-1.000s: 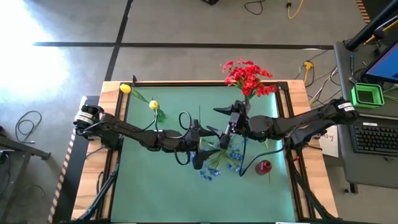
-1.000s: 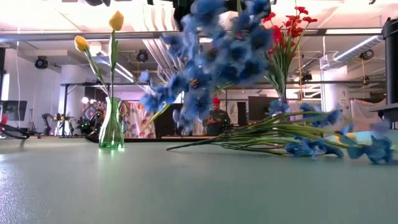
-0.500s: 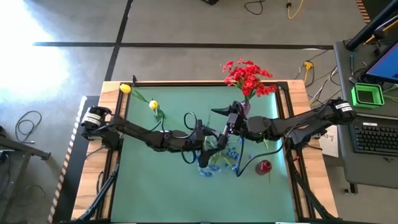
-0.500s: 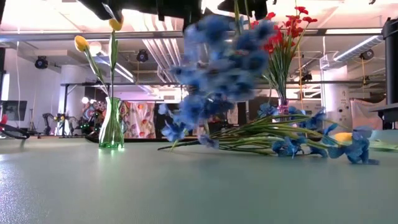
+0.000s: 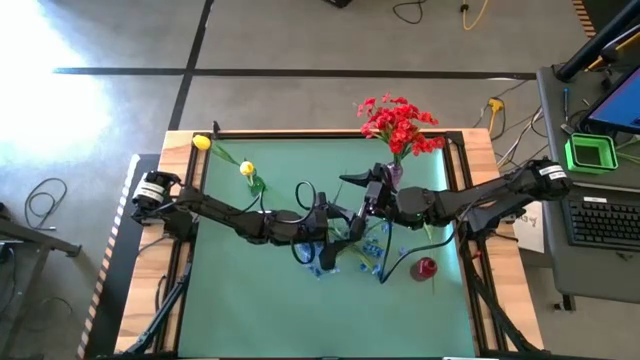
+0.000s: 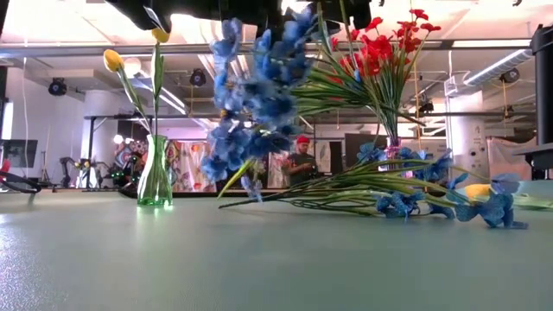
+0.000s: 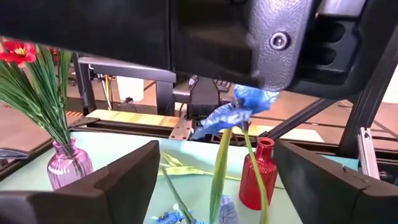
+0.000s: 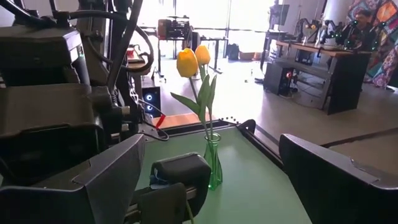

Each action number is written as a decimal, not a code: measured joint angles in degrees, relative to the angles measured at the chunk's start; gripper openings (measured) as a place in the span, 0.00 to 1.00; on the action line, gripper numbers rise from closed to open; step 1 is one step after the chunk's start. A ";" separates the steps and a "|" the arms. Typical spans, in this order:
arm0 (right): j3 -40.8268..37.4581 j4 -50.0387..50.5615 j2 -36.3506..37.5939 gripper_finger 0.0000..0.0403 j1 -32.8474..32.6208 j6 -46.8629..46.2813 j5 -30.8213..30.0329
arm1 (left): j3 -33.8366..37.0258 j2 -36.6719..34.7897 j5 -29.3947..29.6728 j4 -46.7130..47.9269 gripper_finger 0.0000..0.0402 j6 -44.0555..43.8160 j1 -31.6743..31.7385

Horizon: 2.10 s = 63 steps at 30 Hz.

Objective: Sort flowers into vase by color
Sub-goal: Put the blue flower into the red vase

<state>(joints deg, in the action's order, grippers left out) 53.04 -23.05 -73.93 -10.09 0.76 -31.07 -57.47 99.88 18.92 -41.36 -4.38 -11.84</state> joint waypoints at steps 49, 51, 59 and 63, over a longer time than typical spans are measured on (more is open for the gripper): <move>0.90 4.87 0.35 0.90 0.37 -12.47 -0.07 | 0.00 2.29 -2.49 2.52 0.00 3.82 -2.00; 0.90 4.94 0.35 0.90 0.37 -11.85 -0.22 | 0.00 2.29 -0.77 2.93 0.00 3.77 -2.29; 0.90 12.81 1.98 0.90 0.37 -14.35 -7.70 | 0.00 0.05 0.55 10.86 0.04 -0.03 -2.25; 0.92 15.35 2.38 0.90 0.38 -15.99 -8.17 | 0.00 -0.97 0.97 13.27 0.11 -1.25 -1.96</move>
<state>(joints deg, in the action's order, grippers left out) 53.95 -7.70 -71.55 -9.71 -15.23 -39.24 -57.47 98.91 19.88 -28.10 -5.63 -13.80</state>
